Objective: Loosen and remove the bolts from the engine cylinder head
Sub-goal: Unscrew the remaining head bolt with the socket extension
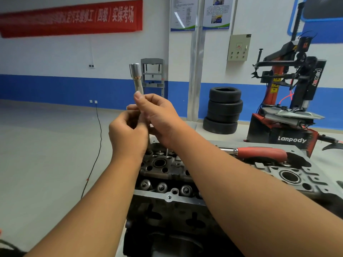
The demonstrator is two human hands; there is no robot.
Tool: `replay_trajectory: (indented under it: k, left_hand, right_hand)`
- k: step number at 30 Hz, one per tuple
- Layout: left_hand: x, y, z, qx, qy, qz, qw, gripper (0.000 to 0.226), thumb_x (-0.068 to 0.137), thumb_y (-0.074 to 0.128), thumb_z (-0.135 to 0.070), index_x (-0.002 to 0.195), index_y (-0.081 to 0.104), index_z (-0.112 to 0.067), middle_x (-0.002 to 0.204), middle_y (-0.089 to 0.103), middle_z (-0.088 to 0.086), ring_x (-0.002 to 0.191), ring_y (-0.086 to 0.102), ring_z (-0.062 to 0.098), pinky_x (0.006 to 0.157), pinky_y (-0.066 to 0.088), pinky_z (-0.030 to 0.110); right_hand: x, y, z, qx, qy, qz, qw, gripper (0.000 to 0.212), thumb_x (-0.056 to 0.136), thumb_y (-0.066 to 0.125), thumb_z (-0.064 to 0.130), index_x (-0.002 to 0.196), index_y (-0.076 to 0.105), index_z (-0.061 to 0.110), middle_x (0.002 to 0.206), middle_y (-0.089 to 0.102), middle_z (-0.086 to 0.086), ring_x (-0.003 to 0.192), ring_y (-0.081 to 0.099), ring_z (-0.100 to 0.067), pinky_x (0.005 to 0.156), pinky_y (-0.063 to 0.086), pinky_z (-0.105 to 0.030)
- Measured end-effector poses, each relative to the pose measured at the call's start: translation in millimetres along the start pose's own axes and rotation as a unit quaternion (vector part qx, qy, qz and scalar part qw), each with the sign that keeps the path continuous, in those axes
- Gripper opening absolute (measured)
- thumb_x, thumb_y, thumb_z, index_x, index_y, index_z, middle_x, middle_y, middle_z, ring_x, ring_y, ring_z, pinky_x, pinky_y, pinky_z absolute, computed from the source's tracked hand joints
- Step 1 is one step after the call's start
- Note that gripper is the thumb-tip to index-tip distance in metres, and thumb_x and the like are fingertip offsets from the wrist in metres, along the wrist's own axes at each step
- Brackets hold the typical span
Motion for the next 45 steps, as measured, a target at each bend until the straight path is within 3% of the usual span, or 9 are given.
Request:
replay_trajectory:
  k: [6,14,17,21,24,28,32,38,45]
  left_hand:
    - [0.1,1.7,-0.8,-0.066,-0.073,0.047,0.994,0.031,0.102,0.053,-0.041,0.084,0.077,-0.039,0.085,0.078,-0.007,0.09,0.076,0.022,0.086,0.062,0.059]
    - [4.3,1.1,5.7,0.017,-0.013,0.009,1.0,0.013,0.093,0.078,-0.031,0.088,0.067,-0.03,0.081,0.073,-0.007,0.076,0.074,0.014,0.075,0.065,0.045]
    - [4.1,1.1,8.4,0.022,-0.012,0.013,1.0,0.014,0.092,0.078,-0.023,0.086,0.067,-0.029,0.075,0.071,-0.008,0.069,0.07,0.013,0.068,0.061,0.039]
    - [3.9,3.0,6.8,-0.007,-0.043,0.03,0.999,0.013,0.1,0.069,-0.031,0.089,0.073,-0.024,0.08,0.076,0.006,0.071,0.073,0.021,0.061,0.061,0.037]
    - [2.0,3.4,3.0,-0.078,-0.082,0.056,0.992,0.03,0.108,0.054,-0.04,0.094,0.077,-0.028,0.085,0.079,-0.003,0.084,0.077,0.017,0.075,0.065,0.043]
    - [1.3,3.6,1.5,-0.028,-0.06,0.052,0.996,0.032,0.111,0.047,-0.03,0.094,0.074,-0.032,0.087,0.078,-0.002,0.092,0.076,0.029,0.084,0.063,0.058]
    - [2.6,0.6,3.3,-0.016,-0.024,0.032,0.999,0.011,0.101,0.067,-0.029,0.095,0.077,-0.027,0.082,0.078,-0.004,0.076,0.076,0.024,0.073,0.064,0.051]
    - [4.7,-0.1,4.5,-0.054,-0.064,0.038,0.996,0.04,0.104,0.05,-0.044,0.075,0.076,-0.036,0.072,0.072,-0.009,0.076,0.069,0.018,0.076,0.063,0.053]
    - [4.8,-1.9,4.6,-0.025,-0.002,0.024,0.999,0.01,0.096,0.074,-0.038,0.088,0.077,-0.032,0.086,0.08,-0.004,0.083,0.078,0.021,0.08,0.065,0.055]
  right_hand:
    - [0.8,0.9,-0.1,-0.002,0.012,-0.001,1.0,0.037,0.104,0.056,0.049,0.098,0.071,0.016,0.102,0.077,-0.005,0.075,0.07,-0.009,0.056,0.055,-0.024]
    - [4.3,-3.2,0.5,0.005,0.008,-0.004,1.0,0.033,0.098,0.067,0.048,0.092,0.065,0.016,0.105,0.078,-0.01,0.087,0.072,-0.021,0.094,0.059,-0.057]
    - [2.0,0.8,0.6,-0.016,-0.003,0.001,1.0,0.031,0.096,0.071,0.044,0.09,0.068,0.014,0.111,0.076,-0.018,0.089,0.07,-0.024,0.096,0.059,-0.056]
    - [3.2,3.9,-0.8,-0.056,-0.042,-0.006,0.998,0.023,0.099,0.07,0.035,0.089,0.068,0.014,0.106,0.076,-0.017,0.078,0.066,-0.015,0.07,0.059,-0.035]
    - [4.2,0.2,0.7,-0.047,-0.033,-0.015,0.998,0.036,0.106,0.057,0.04,0.091,0.07,0.01,0.093,0.073,-0.008,0.065,0.064,-0.011,0.051,0.051,-0.024]
    - [5.4,-3.2,1.4,-0.054,-0.022,-0.022,0.998,0.039,0.105,0.055,0.047,0.094,0.073,0.014,0.099,0.078,-0.004,0.08,0.071,-0.015,0.066,0.058,-0.034]
    - [6.1,-0.2,-3.0,-0.042,-0.044,-0.024,0.998,0.023,0.098,0.071,0.035,0.097,0.068,0.012,0.109,0.077,-0.014,0.087,0.071,-0.022,0.092,0.061,-0.055]
    - [2.8,2.7,0.8,-0.055,-0.021,-0.009,0.998,0.04,0.106,0.054,0.043,0.102,0.076,0.01,0.104,0.075,-0.01,0.073,0.066,-0.014,0.057,0.055,-0.026]
    - [4.0,1.1,1.7,-0.05,-0.032,-0.019,0.998,0.028,0.1,0.067,0.037,0.102,0.066,0.008,0.11,0.077,-0.013,0.09,0.071,-0.023,0.092,0.06,-0.058]
Point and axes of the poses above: each hand's wrist, its own x-axis towards the middle knuckle, its own y-axis out of the palm, z = x × y, the point moved 2 cm from there along x, towards the middle knuckle
